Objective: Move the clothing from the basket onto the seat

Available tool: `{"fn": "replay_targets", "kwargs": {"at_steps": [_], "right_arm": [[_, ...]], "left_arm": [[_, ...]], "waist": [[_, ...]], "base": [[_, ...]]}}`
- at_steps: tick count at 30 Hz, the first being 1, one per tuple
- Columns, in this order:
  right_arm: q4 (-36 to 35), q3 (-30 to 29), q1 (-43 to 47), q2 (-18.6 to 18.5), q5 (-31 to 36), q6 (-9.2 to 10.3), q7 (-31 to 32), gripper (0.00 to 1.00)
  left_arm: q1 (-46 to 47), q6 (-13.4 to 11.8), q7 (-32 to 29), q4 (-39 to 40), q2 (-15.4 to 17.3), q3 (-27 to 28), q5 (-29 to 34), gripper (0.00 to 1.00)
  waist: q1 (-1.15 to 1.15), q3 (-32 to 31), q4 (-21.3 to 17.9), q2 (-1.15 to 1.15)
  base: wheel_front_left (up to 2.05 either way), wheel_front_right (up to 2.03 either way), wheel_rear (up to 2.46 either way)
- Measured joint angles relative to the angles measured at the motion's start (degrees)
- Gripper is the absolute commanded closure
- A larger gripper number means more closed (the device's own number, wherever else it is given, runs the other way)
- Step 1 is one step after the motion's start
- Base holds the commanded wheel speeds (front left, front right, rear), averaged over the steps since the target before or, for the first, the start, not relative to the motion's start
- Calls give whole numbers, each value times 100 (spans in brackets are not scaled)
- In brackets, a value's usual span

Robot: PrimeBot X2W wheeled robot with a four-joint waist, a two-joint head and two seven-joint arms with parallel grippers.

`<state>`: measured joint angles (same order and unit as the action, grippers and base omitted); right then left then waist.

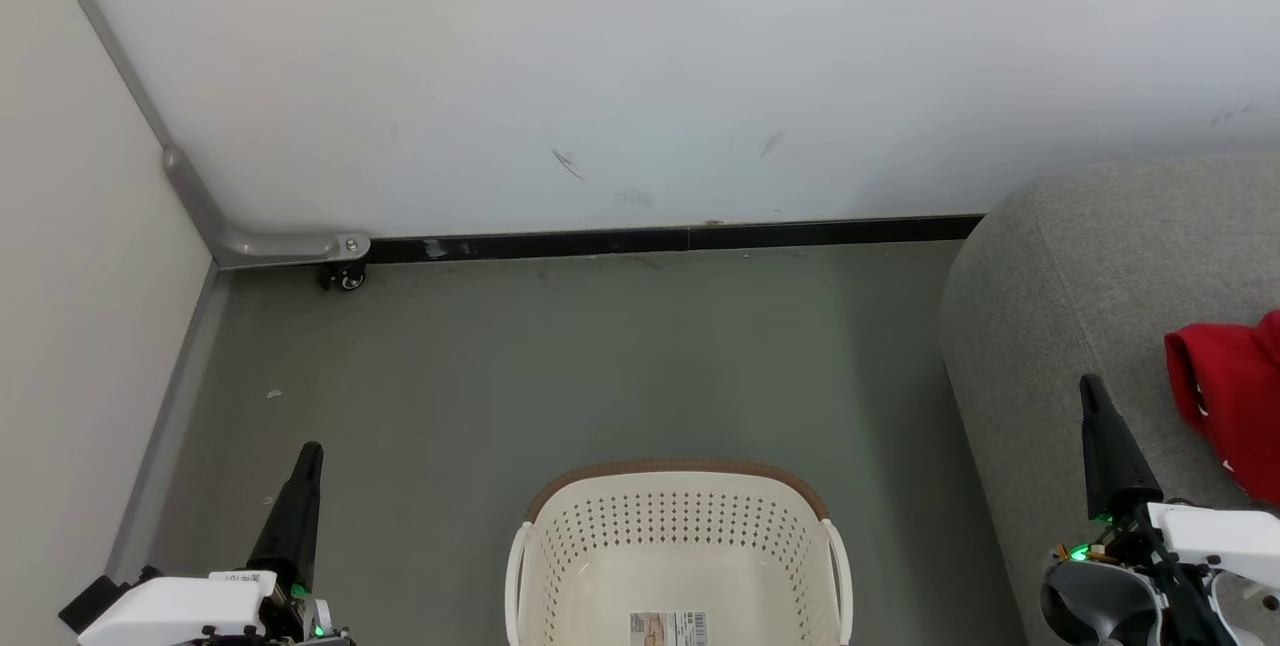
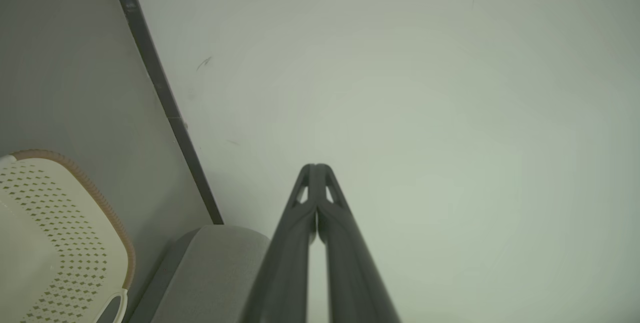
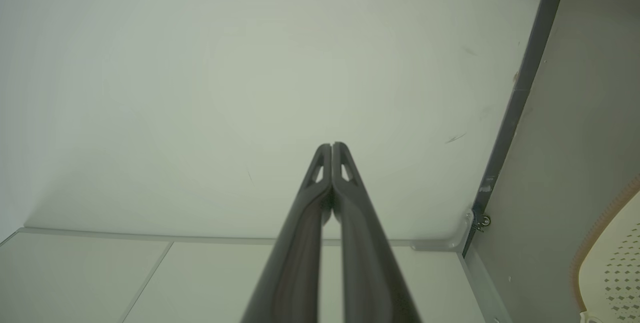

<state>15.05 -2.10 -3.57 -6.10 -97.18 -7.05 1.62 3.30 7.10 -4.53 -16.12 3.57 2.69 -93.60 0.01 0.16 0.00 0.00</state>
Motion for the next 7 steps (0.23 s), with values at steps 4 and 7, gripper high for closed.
{"fn": "replay_targets", "kwargs": {"at_steps": [4, 7], "right_arm": [[0, -5, 0, 2, 0, 0, 5, 100], [0, -9, 0, 3, 12, 0, 7, 100]], "left_arm": [[0, 0, 0, 0, 0, 2, 0, 100], [0, 0, 0, 0, -1, 3, 1, 100]], "waist": [[0, 0, 0, 0], [0, 0, 0, 0]], "base": [[0, 0, 0], [0, 0, 0]]}}
